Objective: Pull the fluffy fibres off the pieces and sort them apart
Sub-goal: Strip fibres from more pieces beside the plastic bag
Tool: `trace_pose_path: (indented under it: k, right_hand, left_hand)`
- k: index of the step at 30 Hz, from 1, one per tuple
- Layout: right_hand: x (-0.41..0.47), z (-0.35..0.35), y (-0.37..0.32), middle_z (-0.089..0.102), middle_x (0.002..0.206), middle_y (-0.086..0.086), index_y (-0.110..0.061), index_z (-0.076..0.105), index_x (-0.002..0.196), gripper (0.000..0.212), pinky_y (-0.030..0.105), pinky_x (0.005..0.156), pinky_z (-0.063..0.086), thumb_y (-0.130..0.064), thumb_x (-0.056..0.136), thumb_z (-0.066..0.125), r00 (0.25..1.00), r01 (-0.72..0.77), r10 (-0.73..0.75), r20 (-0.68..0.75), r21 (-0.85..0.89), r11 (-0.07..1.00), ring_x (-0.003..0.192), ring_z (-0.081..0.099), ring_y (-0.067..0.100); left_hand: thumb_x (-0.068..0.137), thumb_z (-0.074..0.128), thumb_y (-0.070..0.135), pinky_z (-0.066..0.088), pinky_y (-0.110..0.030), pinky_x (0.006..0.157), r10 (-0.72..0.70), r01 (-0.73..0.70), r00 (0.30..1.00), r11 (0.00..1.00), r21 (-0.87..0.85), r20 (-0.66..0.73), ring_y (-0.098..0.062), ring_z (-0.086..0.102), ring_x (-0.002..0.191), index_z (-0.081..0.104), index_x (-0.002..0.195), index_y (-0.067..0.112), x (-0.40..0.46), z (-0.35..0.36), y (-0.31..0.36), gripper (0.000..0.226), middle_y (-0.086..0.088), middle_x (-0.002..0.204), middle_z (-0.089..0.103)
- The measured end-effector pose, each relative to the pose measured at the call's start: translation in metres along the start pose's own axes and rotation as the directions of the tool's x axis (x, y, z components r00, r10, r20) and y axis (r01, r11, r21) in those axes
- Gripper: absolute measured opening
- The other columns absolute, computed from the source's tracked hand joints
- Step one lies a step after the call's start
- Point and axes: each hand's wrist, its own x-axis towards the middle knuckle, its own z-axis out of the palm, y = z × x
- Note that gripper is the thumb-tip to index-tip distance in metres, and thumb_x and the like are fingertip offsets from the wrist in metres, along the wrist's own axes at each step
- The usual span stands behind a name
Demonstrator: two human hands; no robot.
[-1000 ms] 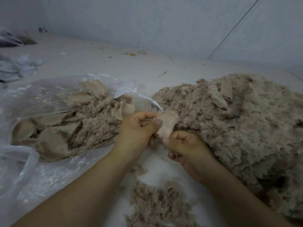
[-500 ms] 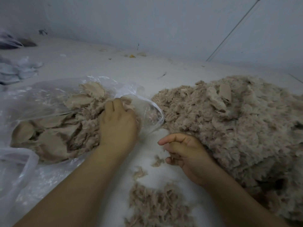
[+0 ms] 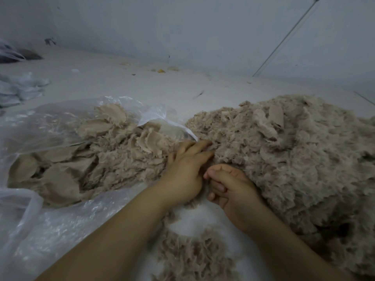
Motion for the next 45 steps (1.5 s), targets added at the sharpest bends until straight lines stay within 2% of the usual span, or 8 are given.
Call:
trace_pose_path:
  k: [6,14,23,30,36,38,42,45]
  right_hand:
    - [0.004,-0.001,0.002,0.034,0.049,-0.005,-0.012,0.063,0.099,0.012,0.020,0.046,0.038,-0.010,0.095,0.051,1.000,0.012,-0.008,-0.029,0.118,0.993,0.039,0.035,0.003]
    - [0.004,0.000,0.000,0.033,0.048,-0.004,-0.017,0.058,0.080,0.017,0.021,0.046,0.038,-0.015,0.096,0.053,0.998,0.007,0.005,-0.068,0.177,0.984,0.037,0.033,0.003]
    - [0.008,-0.002,0.003,0.034,0.047,-0.003,-0.014,0.046,0.072,0.027,0.024,0.046,0.040,-0.024,0.097,0.053,0.995,-0.018,0.037,-0.096,0.188,0.982,0.036,0.034,0.004]
    - [0.010,-0.002,0.004,0.034,0.046,-0.003,-0.014,0.043,0.070,0.033,0.027,0.051,0.041,-0.029,0.097,0.053,0.990,-0.046,0.071,-0.124,0.194,0.980,0.038,0.034,0.007]
    - [0.012,0.001,0.003,0.035,0.044,-0.005,-0.015,0.066,0.077,0.037,0.024,0.045,0.038,-0.050,0.081,0.053,0.983,-0.072,0.119,-0.138,0.304,0.950,0.036,0.034,0.005]
    - [0.013,0.001,0.003,0.038,0.046,-0.004,-0.018,0.069,0.076,0.040,0.024,0.044,0.035,-0.052,0.083,0.050,0.985,-0.051,0.105,-0.139,0.345,0.937,0.039,0.035,0.006]
    - [0.012,0.004,0.003,0.040,0.044,-0.003,-0.021,0.069,0.058,0.049,0.021,0.041,0.035,-0.043,0.095,0.047,0.977,-0.038,0.112,-0.182,0.365,0.930,0.038,0.036,0.007]
    - [0.011,0.005,0.000,0.038,0.037,-0.005,-0.012,0.054,0.069,0.043,0.018,0.037,0.034,-0.029,0.103,0.035,0.969,-0.071,0.140,-0.202,0.315,0.946,0.030,0.034,0.005]
  left_hand:
    - [0.089,0.047,0.004,0.028,-0.050,0.113,0.004,-0.036,0.989,0.978,-0.204,-0.151,-0.018,0.038,0.136,0.061,0.130,0.016,-0.009,-0.005,0.001,0.045,0.002,0.142,0.048]
    - [0.090,0.060,-0.004,0.045,-0.012,0.089,-0.086,-0.035,0.956,0.915,-0.401,-0.282,-0.006,0.061,0.099,0.075,0.099,0.003,-0.019,-0.012,0.005,0.019,-0.002,0.101,0.069]
    - [0.090,0.064,0.001,0.051,-0.014,0.072,-0.312,0.114,0.926,0.767,-0.631,-0.212,-0.001,0.067,0.078,0.077,0.078,0.014,-0.019,-0.010,-0.002,0.021,0.008,0.078,0.072]
    - [0.084,0.070,0.002,0.048,-0.023,0.070,-0.181,0.047,0.931,0.921,-0.386,-0.318,-0.009,0.059,0.078,0.070,0.071,0.016,-0.021,-0.006,0.006,0.018,0.003,0.084,0.062]
    - [0.085,0.068,0.008,0.036,-0.006,0.068,-0.007,-0.097,0.910,0.968,-0.230,-0.414,-0.003,0.051,0.074,0.070,0.093,0.015,-0.013,-0.020,0.027,0.012,0.006,0.086,0.058]
    - [0.085,0.064,0.010,0.037,-0.006,0.074,0.109,-0.182,0.901,0.974,-0.138,-0.421,0.001,0.048,0.081,0.070,0.110,0.013,-0.003,-0.029,0.040,0.026,0.004,0.098,0.058]
    - [0.087,0.060,0.002,0.047,-0.029,0.083,0.344,-0.364,0.895,0.931,-0.021,-0.284,-0.018,0.048,0.108,0.050,0.140,0.024,0.029,-0.044,0.070,0.058,-0.005,0.128,0.045]
    - [0.088,0.060,0.003,0.044,-0.037,0.084,0.382,-0.373,0.908,0.924,0.086,-0.170,-0.027,0.043,0.110,0.064,0.124,0.020,0.052,-0.047,0.085,0.040,-0.012,0.134,0.041]
